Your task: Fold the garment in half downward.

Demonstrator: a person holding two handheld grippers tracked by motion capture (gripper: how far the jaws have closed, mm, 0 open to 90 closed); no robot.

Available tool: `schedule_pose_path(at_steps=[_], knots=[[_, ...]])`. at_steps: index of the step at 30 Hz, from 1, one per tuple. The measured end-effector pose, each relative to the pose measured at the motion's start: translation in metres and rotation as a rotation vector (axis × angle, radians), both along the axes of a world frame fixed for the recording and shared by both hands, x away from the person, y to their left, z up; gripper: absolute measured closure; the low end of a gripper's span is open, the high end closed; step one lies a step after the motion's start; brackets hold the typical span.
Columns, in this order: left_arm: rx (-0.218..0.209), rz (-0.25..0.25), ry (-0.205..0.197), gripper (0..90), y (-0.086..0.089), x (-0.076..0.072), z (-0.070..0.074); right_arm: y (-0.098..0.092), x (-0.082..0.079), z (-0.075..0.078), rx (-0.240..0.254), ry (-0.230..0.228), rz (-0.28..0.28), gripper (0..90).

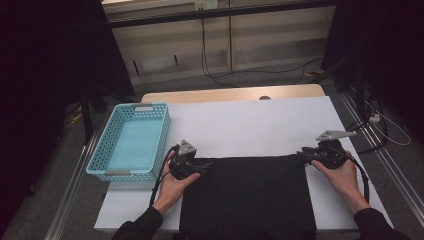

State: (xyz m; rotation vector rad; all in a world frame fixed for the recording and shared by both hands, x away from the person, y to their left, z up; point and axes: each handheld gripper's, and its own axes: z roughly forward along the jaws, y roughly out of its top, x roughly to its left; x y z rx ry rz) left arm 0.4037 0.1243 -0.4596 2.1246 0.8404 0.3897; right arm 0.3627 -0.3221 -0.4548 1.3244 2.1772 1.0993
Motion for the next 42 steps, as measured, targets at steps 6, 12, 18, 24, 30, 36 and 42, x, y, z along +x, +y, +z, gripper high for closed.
schedule_pose_path(at_steps=[6, 12, 18, 24, 30, 36, 42], knots=[[-0.014, -0.008, -0.008, 18.5, 0.001, -0.001, 0.002, 0.006, 0.009, -0.009, -0.021, 0.031, 0.045, 59.2], [-0.029, 0.009, -0.006, 16.2, 0.002, 0.000, 0.003, 0.013, 0.009, -0.011, -0.068, 0.044, 0.079, 52.2], [-0.028, 0.011, -0.009, 17.9, 0.000, 0.002, 0.002, 0.013, 0.008, -0.009, -0.059, 0.074, 0.096, 63.8], [-0.061, 0.049, 0.021, 18.2, -0.002, 0.014, 0.000, 0.014, 0.004, -0.008, -0.022, 0.111, 0.119, 85.1], [-0.071, 0.067, 0.041, 21.1, 0.002, 0.023, 0.001, 0.010, 0.006, -0.006, -0.041, 0.086, 0.029, 86.7], [-0.078, 0.067, 0.070, 34.2, 0.007, 0.027, 0.001, -0.001, 0.008, -0.004, -0.053, 0.072, -0.038, 87.0], [-0.046, 0.066, 0.065, 38.7, 0.006, 0.026, -0.002, -0.009, 0.008, -0.002, -0.050, 0.063, -0.079, 87.1]])
